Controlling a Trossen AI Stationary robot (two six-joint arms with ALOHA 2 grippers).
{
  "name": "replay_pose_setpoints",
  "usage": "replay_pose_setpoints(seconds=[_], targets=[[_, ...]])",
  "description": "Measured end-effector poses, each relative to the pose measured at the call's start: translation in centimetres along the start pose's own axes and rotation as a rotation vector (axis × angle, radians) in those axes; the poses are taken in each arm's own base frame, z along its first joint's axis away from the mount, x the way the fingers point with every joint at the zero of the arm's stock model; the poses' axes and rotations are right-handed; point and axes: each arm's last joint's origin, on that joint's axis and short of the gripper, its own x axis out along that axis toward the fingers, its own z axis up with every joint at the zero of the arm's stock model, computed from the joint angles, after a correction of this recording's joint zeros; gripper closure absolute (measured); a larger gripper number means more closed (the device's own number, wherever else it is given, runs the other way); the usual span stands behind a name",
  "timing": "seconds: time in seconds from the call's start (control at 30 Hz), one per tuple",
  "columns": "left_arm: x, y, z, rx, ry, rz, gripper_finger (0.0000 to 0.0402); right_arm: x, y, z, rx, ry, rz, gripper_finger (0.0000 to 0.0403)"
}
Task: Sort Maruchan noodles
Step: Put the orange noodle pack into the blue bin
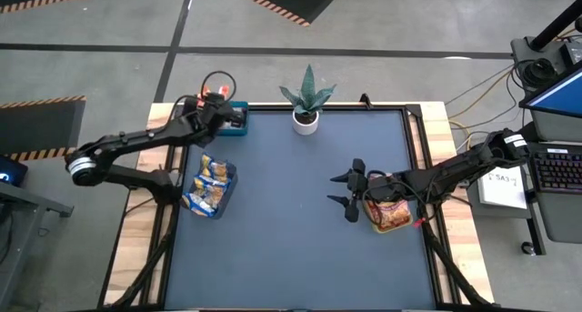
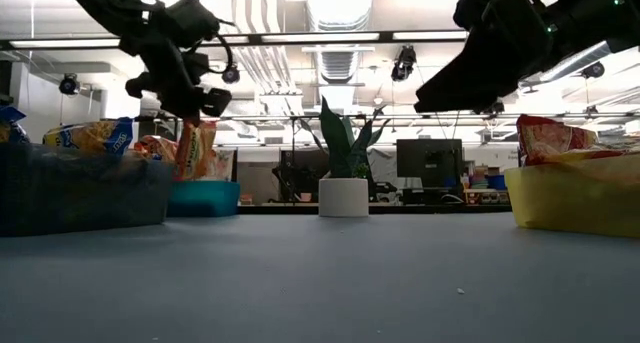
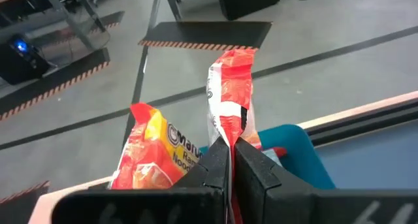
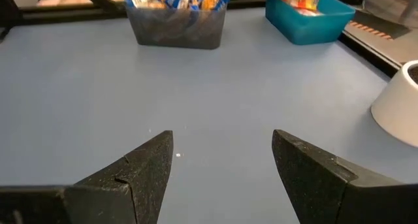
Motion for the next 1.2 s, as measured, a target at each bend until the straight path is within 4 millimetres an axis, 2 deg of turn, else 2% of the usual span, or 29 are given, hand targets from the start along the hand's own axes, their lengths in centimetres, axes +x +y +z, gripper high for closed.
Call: replay_pose_setpoints(seconds=[0.23, 0.47, 0.63, 0.8, 1.0, 1.2], targets=[[1.0, 0.0, -0.3, -0.007, 0.037, -0.013, 0.0402, 0.0, 0.0, 0.1, -0.009, -0.009, 0.002, 0.0154], [2.8, 0.8, -0.4, -0.1, 0.077, 0.038, 0.0402, 0.0, 0.0, 0.1, -0.018, -0.008, 0.004, 0.0154], [3.0, 1.0, -0.5, -0.115, 0.084, 0.049, 0.0401, 0.0, 0.0, 0.1, -0.019, -0.007, 0.005, 0.0154], [2.9, 1.2, -0.6, -0.102, 0.089, 0.067, 0.0376, 0.0, 0.0, 0.1, -0.023, -0.007, 0.005, 0.0154], [2.4, 1.9, -0.9, 0.0, 0.112, 0.134, 0.0338, 0.0, 0.0, 0.1, -0.038, -0.007, 0.002, 0.0154], [1.9, 2.3, -0.8, 0.005, 0.117, 0.134, 0.0317, 0.0, 0.0, 0.2, -0.076, -0.024, 0.002, 0.0154]])
